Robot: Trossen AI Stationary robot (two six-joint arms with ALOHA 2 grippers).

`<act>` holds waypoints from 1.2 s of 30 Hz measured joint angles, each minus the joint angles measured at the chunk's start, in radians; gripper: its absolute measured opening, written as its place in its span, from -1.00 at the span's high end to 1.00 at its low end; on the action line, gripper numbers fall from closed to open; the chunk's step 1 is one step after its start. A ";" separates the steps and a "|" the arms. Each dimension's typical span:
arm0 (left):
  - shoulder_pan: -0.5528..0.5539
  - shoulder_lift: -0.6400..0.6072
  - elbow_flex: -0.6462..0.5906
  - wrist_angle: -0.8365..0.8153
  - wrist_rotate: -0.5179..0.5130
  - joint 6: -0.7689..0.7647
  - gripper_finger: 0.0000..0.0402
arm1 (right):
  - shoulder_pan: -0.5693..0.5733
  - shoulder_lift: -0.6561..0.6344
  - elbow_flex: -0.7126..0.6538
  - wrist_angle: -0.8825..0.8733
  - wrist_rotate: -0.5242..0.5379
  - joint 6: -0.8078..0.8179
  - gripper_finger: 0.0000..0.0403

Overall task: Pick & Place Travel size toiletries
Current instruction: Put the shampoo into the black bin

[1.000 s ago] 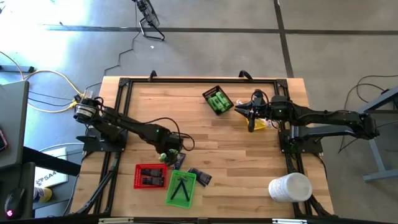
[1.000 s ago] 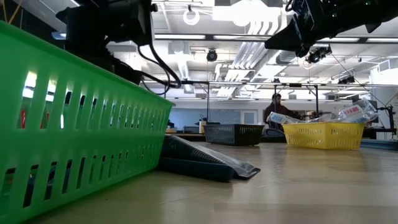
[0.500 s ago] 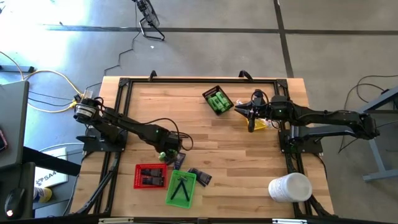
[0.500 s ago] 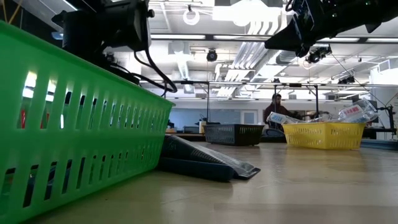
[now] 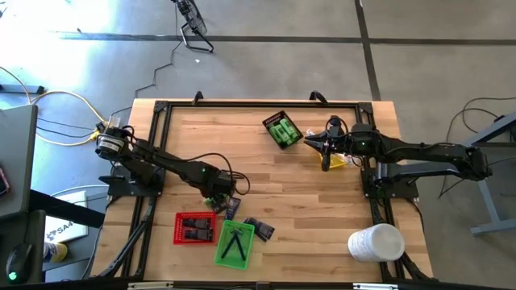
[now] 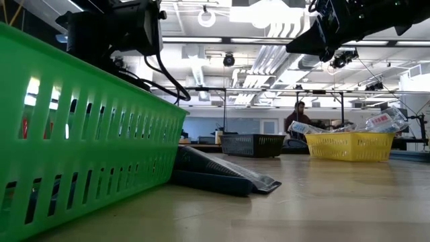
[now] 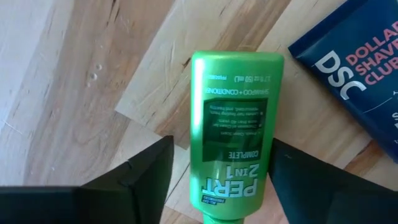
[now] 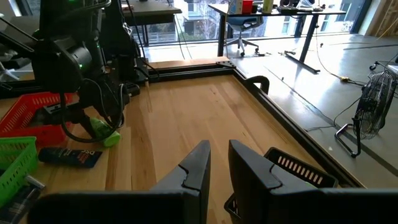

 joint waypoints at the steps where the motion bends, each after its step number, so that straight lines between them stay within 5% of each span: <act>1: 0.000 0.000 0.000 0.000 0.000 0.000 -0.17 | 0.000 0.000 0.000 0.000 0.000 0.000 0.75; 13: 0.000 0.000 0.001 0.000 0.001 0.000 0.09 | 0.000 0.000 0.000 0.000 0.000 0.000 0.75; 36: 0.000 -0.046 0.035 0.000 -0.003 0.131 0.10 | 0.000 0.000 0.000 0.000 0.000 0.000 0.75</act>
